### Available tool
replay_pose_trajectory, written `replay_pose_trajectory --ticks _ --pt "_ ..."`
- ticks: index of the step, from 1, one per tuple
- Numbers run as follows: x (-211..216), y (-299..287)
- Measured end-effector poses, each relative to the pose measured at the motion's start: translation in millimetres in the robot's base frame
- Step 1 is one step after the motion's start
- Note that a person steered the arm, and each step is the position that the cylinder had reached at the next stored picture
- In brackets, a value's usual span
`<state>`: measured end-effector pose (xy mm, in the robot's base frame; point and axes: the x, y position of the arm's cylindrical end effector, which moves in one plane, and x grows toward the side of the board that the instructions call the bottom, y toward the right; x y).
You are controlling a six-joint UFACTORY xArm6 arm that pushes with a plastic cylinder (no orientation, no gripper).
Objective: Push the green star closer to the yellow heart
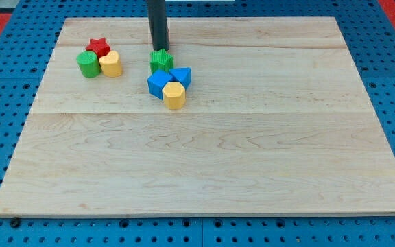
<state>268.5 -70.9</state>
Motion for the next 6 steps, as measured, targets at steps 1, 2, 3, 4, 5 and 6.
replay_pose_trajectory --ticks 1,2,3,4,5,6 --pt "-22.5 42.6" --pt "-2.1 104.1" --pt "37.2 91.2" --pt "50.0 10.9" --pt "72.1 2.1" --pt "95.3 2.0"
